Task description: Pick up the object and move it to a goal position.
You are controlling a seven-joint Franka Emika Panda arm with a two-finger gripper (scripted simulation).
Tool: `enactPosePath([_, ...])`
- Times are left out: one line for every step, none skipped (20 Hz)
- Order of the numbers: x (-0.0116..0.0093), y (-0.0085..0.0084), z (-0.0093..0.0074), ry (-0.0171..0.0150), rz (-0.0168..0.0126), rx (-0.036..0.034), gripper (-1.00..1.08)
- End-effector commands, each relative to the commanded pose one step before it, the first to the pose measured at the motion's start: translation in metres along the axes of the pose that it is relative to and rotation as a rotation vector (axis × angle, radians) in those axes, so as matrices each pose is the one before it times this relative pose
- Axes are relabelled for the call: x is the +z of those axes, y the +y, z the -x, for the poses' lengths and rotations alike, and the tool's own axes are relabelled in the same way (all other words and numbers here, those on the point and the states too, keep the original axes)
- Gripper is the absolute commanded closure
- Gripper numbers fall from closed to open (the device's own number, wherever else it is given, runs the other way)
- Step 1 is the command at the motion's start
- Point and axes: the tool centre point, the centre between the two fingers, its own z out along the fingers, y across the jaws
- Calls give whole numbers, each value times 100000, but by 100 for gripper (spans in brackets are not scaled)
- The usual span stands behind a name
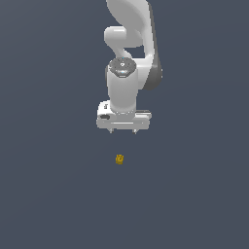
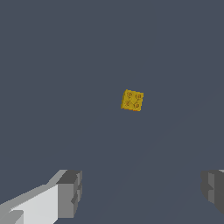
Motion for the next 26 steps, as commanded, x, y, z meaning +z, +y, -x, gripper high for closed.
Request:
enactPosePath([0,1,0,0,0,0,-92])
enactPosePath([-14,-19,2,-10,40,-89,-92])
enactPosePath([-37,-95,6,-37,142,-320,-92])
enactPosePath([-65,-139,11,-58,224,-506,-92])
enactPosePath([-94,-190,19,-80,312,-708,-92])
enactPosePath([-129,-246,31,-102,405,-928,-92])
enactPosePath([-148,-255,44,-106,424,-991,-92])
enactPosePath([-131,-200,49,-83,336,-811,-92])
enactPosePath([-110,-147,50,-61,246,-623,-92])
enactPosePath([-83,-91,47,-38,152,-419,-92])
enactPosePath([-45,-33,33,-15,55,-187,-92])
enactPosePath([2,-9,6,0,0,0,-92])
enactPosePath([35,57,-22,20,-79,202,-92])
enactPosePath([69,40,-56,18,-66,258,-92])
enactPosePath([99,38,-89,19,-61,318,-92])
enactPosePath([129,42,-121,21,-60,392,-92])
enactPosePath([162,45,-152,23,-63,469,-92])
enactPosePath([196,53,-183,27,-71,560,-92])
enactPosePath([232,63,-211,33,-88,663,-92])
enactPosePath([270,76,-240,39,-107,776,-92])
enactPosePath([309,90,-268,45,-124,888,-92])
enactPosePath([347,101,-295,50,-134,988,-92])
enactPosePath([387,106,-322,54,-139,1077,-92])
enactPosePath([428,114,-347,58,-144,1174,-92])
enactPosePath([471,123,-371,63,-151,1274,-92])
enactPosePath([516,133,-394,68,-157,1377,-92])
